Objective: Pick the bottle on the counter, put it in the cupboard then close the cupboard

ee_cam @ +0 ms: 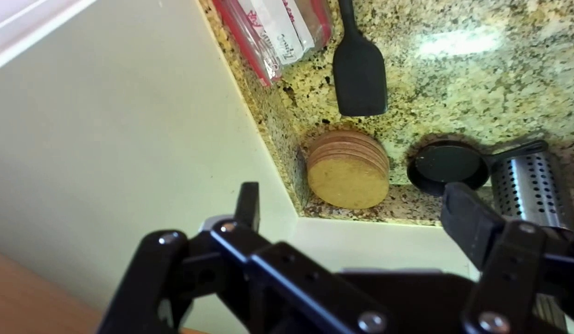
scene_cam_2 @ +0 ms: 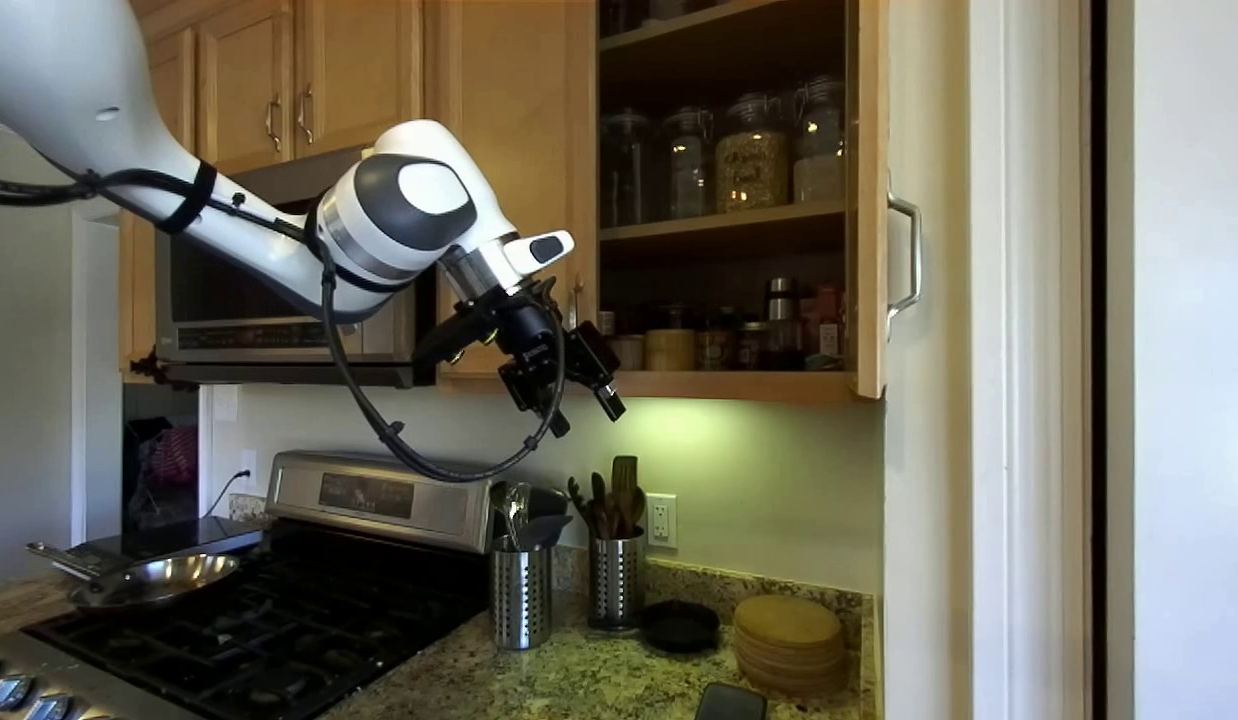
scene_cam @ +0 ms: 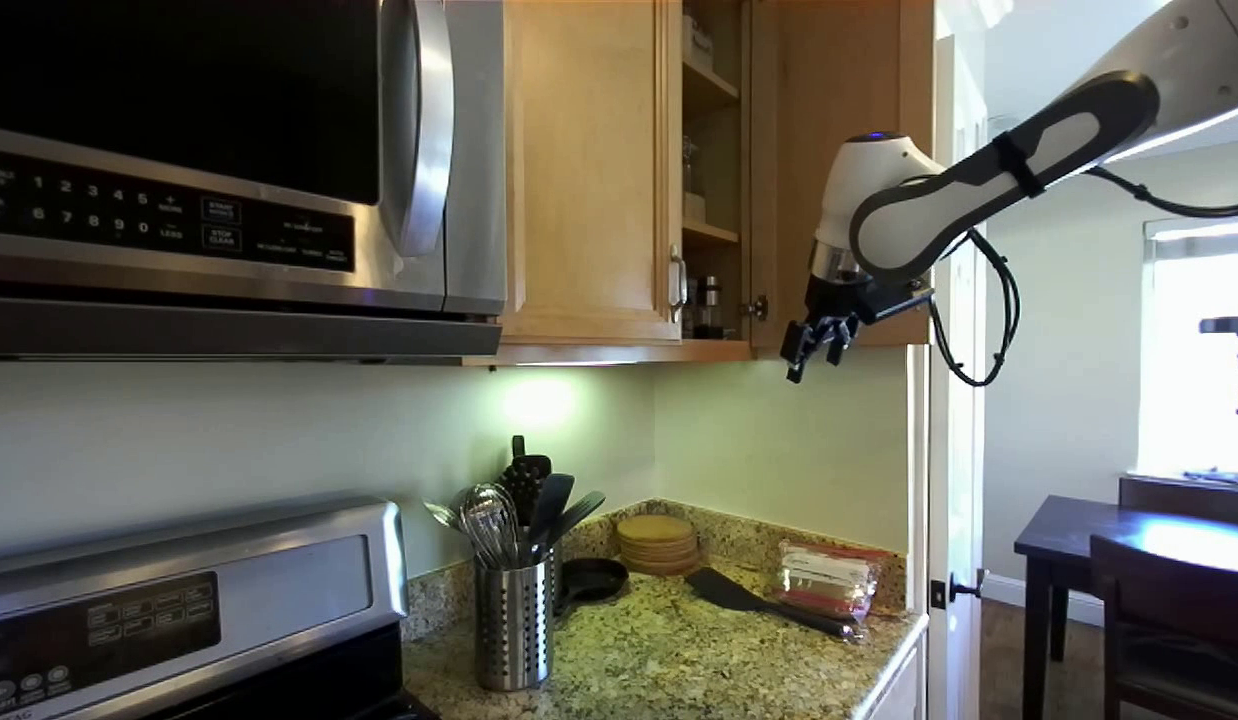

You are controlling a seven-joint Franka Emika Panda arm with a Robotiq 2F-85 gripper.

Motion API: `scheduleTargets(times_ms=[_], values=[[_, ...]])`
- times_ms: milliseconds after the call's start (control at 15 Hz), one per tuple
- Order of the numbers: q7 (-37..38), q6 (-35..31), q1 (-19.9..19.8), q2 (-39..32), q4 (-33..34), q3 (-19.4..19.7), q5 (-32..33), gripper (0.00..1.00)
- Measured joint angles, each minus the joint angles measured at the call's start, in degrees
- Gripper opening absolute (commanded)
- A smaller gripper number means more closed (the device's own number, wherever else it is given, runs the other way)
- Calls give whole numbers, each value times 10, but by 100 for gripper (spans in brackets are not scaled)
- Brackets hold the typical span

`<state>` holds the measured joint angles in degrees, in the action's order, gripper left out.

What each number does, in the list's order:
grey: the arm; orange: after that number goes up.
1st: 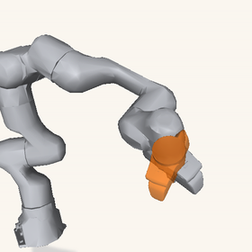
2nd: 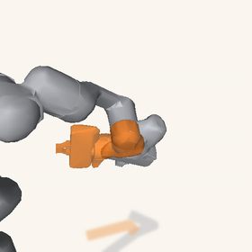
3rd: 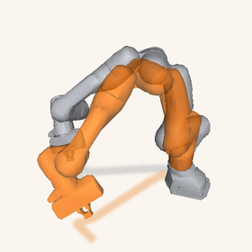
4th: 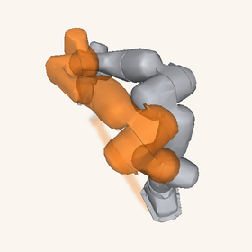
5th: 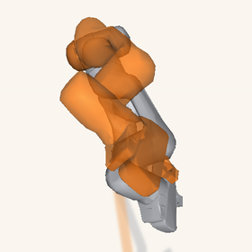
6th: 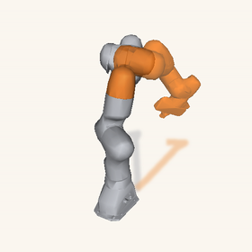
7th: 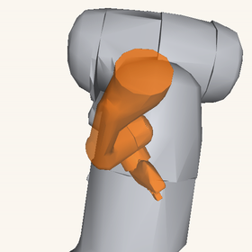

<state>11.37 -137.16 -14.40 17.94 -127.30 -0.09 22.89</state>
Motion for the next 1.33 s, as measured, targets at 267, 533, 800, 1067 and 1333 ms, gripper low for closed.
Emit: scheduleTargets(times_ms=[267, 533, 800, 1067, 1333], values=[[64, 39, -9, 0, 16, 1, 37, 100], [122, 81, -31, 1, 23, 5, 91, 100], [174, 115, -46, 0, 27, 15, 151, 100], [205, 128, -48, -1, 32, 33, 183, 100], [210, 128, -48, -2, 32, 35, 184, 100]])
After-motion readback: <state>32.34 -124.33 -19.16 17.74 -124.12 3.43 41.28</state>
